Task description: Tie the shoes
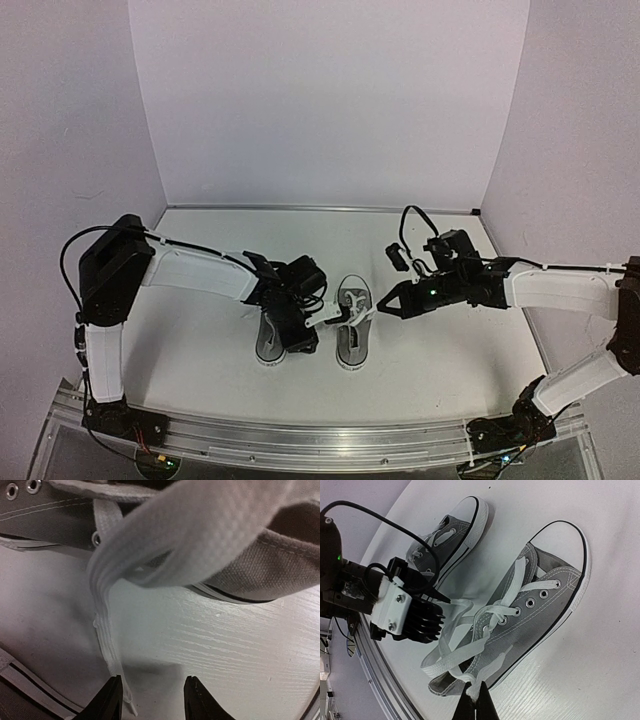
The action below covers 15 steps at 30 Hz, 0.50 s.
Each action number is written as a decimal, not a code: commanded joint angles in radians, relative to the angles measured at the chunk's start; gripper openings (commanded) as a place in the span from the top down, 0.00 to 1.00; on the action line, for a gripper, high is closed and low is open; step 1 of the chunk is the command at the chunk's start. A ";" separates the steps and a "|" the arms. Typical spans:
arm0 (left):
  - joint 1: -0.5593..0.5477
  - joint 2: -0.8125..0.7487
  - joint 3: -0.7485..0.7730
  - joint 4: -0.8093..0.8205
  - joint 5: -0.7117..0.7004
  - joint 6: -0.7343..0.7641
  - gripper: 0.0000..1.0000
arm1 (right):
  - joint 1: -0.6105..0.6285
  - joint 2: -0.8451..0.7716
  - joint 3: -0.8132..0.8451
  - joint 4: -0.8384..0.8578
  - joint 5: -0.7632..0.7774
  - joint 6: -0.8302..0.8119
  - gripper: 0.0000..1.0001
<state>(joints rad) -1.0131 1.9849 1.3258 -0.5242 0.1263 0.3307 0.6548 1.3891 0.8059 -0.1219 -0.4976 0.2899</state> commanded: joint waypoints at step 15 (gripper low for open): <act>-0.007 0.120 0.122 -0.104 -0.081 -0.004 0.90 | -0.018 -0.049 -0.005 -0.014 0.034 0.013 1.00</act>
<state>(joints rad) -1.0226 2.0802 1.4353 -0.5860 0.0549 0.3398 0.6437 1.3776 0.8055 -0.1299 -0.4853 0.2940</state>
